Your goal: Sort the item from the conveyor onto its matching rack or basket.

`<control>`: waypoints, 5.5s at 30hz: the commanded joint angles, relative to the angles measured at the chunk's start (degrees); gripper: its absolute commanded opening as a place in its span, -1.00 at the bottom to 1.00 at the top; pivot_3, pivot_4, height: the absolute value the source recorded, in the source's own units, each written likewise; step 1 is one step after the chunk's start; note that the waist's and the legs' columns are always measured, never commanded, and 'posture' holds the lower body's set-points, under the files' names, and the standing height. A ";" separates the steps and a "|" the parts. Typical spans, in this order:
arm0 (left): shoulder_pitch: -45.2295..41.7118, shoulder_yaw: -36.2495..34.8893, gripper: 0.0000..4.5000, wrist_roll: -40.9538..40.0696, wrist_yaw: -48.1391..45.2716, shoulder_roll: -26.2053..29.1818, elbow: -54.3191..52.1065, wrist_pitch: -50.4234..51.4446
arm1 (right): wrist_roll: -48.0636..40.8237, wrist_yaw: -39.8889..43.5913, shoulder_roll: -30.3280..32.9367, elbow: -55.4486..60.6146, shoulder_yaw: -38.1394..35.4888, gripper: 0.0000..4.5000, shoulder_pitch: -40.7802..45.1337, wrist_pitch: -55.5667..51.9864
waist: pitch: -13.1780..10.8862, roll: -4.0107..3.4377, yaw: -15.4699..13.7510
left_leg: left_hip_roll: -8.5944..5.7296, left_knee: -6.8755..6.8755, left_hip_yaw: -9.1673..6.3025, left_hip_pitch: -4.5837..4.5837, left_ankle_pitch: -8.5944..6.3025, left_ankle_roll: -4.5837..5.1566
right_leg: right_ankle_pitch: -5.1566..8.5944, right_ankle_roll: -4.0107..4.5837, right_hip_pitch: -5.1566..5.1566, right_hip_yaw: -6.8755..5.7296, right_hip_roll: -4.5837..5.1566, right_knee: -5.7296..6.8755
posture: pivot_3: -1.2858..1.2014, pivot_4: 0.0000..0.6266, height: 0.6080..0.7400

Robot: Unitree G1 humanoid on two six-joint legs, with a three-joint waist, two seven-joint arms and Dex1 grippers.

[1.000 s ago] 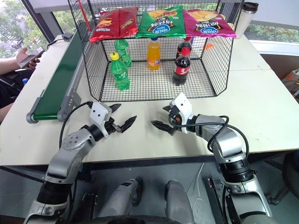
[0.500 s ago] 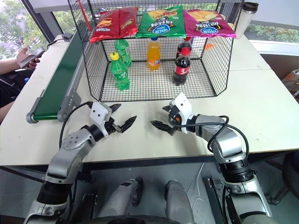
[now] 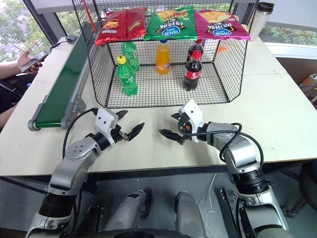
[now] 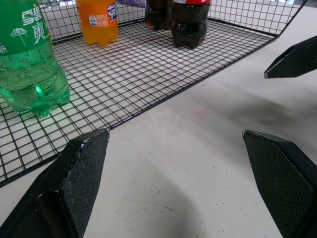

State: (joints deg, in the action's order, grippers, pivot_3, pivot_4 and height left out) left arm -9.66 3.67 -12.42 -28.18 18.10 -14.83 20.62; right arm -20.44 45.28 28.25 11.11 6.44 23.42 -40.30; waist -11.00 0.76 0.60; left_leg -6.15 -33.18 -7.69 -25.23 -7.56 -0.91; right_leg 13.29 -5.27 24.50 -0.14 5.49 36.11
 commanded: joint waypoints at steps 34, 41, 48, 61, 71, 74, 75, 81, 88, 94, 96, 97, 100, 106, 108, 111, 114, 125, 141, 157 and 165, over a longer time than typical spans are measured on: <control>6.20 -9.54 1.00 -1.79 4.36 6.57 -17.68 4.98 | -4.42 4.33 0.12 4.97 1.18 0.98 5.49 0.06 | 0.00 0.01 -0.11 | 0.01 0.02 -0.01 -0.02 -0.02 0.01 | 0.06 -0.07 0.01 0.00 0.01 -0.02 | 0.03 -0.52 0.98; 7.95 -11.23 1.00 -2.17 5.93 7.25 -22.52 6.90 | -5.63 7.45 0.77 5.18 2.22 0.98 6.76 -0.18 | 0.00 0.00 0.02 | 0.01 0.04 -0.01 -0.03 -0.02 0.01 | 0.08 -0.10 0.03 -0.01 0.03 -0.04 | 0.03 -0.52 0.98; 13.50 -14.58 1.00 -4.18 8.66 5.60 -27.50 10.86 | -6.07 15.64 5.07 6.26 5.17 0.98 5.07 3.46 | 0.00 0.00 0.13 | 0.01 0.04 0.01 -0.06 -0.03 0.02 | 0.09 -0.11 0.02 -0.01 0.05 -0.08 | 0.03 -0.52 0.98; 20.32 -33.86 1.00 -9.21 8.37 9.28 -26.37 12.72 | -6.56 16.99 2.22 4.00 5.75 0.98 8.98 4.82 | 0.00 0.01 0.12 | 0.08 0.05 0.01 -0.12 -0.05 0.02 | 0.14 -0.15 0.06 -0.02 0.07 -0.12 | 0.03 -0.52 0.98; 15.68 -42.85 1.00 -15.78 9.38 9.99 -17.69 14.13 | -7.36 15.87 0.18 4.33 5.19 0.98 10.96 4.25 | 0.03 0.04 -0.01 | 0.07 0.07 -0.03 -0.15 -0.05 0.01 | 0.14 -0.15 0.07 -0.03 0.08 -0.16 | 0.03 -0.52 0.98; 14.48 -42.98 1.00 -17.79 9.89 10.03 -16.43 15.59 | -7.40 15.28 0.11 4.58 5.09 0.98 10.82 4.18 | 0.03 0.04 0.08 | 0.06 0.08 -0.02 -0.15 -0.05 0.01 | 0.14 -0.14 0.08 -0.03 0.08 -0.16 | 0.03 -0.52 0.98; 13.53 -42.85 1.00 -18.19 10.42 9.94 -15.38 15.91 | -7.51 15.10 0.20 4.79 4.95 0.98 10.63 4.06 | 0.03 0.04 0.08 | 0.07 0.09 -0.02 -0.15 -0.05 0.01 | 0.13 -0.13 0.09 -0.03 0.08 -0.16 | 0.03 -0.52 0.98; 11.06 -41.26 1.00 -18.64 11.97 10.01 -12.05 16.28 | -7.77 14.01 0.85 5.47 4.69 0.98 9.88 3.61 | 0.03 0.05 0.08 | 0.07 0.10 0.00 -0.14 -0.05 0.01 | 0.07 -0.03 0.11 -0.03 0.07 -0.15 | 0.03 -0.52 0.98; 10.46 -39.27 1.00 -16.04 12.29 10.72 -9.97 13.29 | -7.86 13.16 1.56 6.04 4.57 0.98 9.29 3.31 | 0.03 0.05 0.07 | 0.07 0.10 0.00 -0.15 -0.05 0.01 | 0.02 0.04 0.11 -0.02 0.08 -0.15 | 0.03 -0.52 0.98; 9.18 -37.41 1.00 -12.17 13.34 11.10 -7.81 9.64 | -8.12 12.74 1.87 6.40 4.59 0.98 9.20 3.06 | 0.03 0.05 0.06 | 0.07 0.10 0.00 -0.15 -0.05 0.01 | 0.05 -0.01 0.10 -0.02 0.08 -0.16 | 0.03 -0.52 0.98; 8.75 -36.60 1.00 -11.36 13.64 10.73 -7.24 8.92 | -8.12 12.61 1.87 6.33 4.63 0.98 9.34 3.01 | 0.03 0.05 0.05 | 0.07 0.11 0.00 -0.15 -0.05 0.01 | 0.05 -0.01 0.10 -0.02 0.08 -0.16 | 0.03 -0.52 0.98; 8.65 -36.37 1.00 -11.19 13.81 10.55 -7.14 8.76 | -8.15 12.55 1.88 6.35 4.62 0.98 9.37 2.97 | 0.03 0.05 0.04 | 0.07 0.11 0.00 -0.15 -0.05 0.01 | 0.04 0.01 0.10 -0.02 0.09 -0.16 | 0.03 -0.52 0.98; 8.64 -35.46 1.00 -10.53 14.08 10.34 -6.74 8.18 | -8.14 12.47 2.02 6.35 4.61 0.98 9.35 2.96 | 0.03 0.05 0.05 | 0.07 0.11 0.00 -0.15 -0.05 0.01 | 0.02 0.04 0.10 -0.02 0.08 -0.16 | 0.03 -0.52 0.98; 8.97 -34.73 0.40 -12.94 10.82 9.83 -6.28 7.36 | -8.21 12.07 2.40 6.25 4.61 1.00 9.34 2.87 | 0.03 0.05 -0.03 | 0.07 0.11 0.00 -0.15 -0.05 0.01 | 0.03 0.03 0.10 -0.02 0.08 -0.16 | 0.03 -0.52 0.98; 8.53 -35.54 0.25 -13.43 10.96 9.99 -5.97 7.20 | -8.18 12.01 2.47 6.05 4.57 1.00 9.35 2.90 | 0.03 0.05 -0.08 | 0.06 0.11 -0.01 -0.15 -0.05 0.01 | 0.05 0.00 0.10 -0.02 0.08 -0.16 | 0.03 -0.52 0.98; 8.05 -36.17 0.25 -13.78 11.13 10.29 -5.63 7.28 | -8.07 11.99 2.54 5.83 4.55 1.00 9.12 3.07 | 0.03 0.05 -0.07 | 0.06 0.11 -0.01 -0.15 -0.05 0.01 | 0.08 -0.06 0.10 -0.02 0.08 -0.16 | 0.03 -0.52 0.98; 7.03 -36.89 0.25 -15.26 11.39 10.36 -5.75 7.61 | -7.92 12.00 2.67 5.68 4.54 1.00 8.64 3.40 | 0.03 0.05 -0.06 | 0.06 0.10 -0.02 -0.15 -0.05 0.01 | 0.08 -0.06 0.10 -0.03 0.08 -0.16 | 0.03 -0.52 0.98; -1.73 -33.94 0.25 -22.05 7.62 15.11 -7.57 12.57 | -9.40 10.43 1.84 6.77 3.35 1.00 9.75 2.19 | 0.00 0.09 -0.14 | 0.05 0.11 -0.02 -0.18 -0.05 0.01 | 0.04 0.00 0.14 -0.04 0.07 -0.17 | 0.03 -0.52 0.98; -11.03 -4.43 0.25 -16.47 -13.86 15.76 -1.81 8.21 | -8.52 1.10 -0.83 4.18 0.08 1.00 15.59 -0.52 | -0.03 0.05 0.20 | 0.05 0.16 0.04 -0.17 -0.04 0.03 | 0.00 0.06 0.20 -0.05 0.05 -0.12 | 0.03 -0.52 0.98; -14.69 4.09 0.25 -10.46 -18.70 8.34 2.44 2.49 | -9.94 -2.16 -1.14 5.23 -0.91 1.00 16.97 -2.74 | -0.03 0.05 0.06 | 0.02 0.14 0.03 -0.20 -0.02 0.06 | -0.01 0.03 0.17 -0.05 0.07 -0.15 | 0.03 -0.52 0.98; -15.73 4.92 0.25 -9.50 -18.91 5.84 2.99 2.44 | -9.35 -3.23 -2.96 3.61 -1.15 1.00 18.14 -2.05 | -0.03 0.05 0.12 | 0.03 0.14 0.03 -0.18 0.03 0.13 | -0.02 0.02 0.17 -0.05 0.05 -0.12 | 0.03 -0.52 0.98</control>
State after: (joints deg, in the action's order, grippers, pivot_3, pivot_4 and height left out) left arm -23.36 9.43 -21.71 -46.78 24.31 -9.76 25.17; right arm -29.56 42.40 25.73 14.23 6.55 39.93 -43.31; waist -11.03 0.81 0.72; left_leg -6.13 -33.05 -7.65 -25.40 -7.53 -0.78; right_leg 13.27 -5.25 24.67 -0.19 5.54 35.99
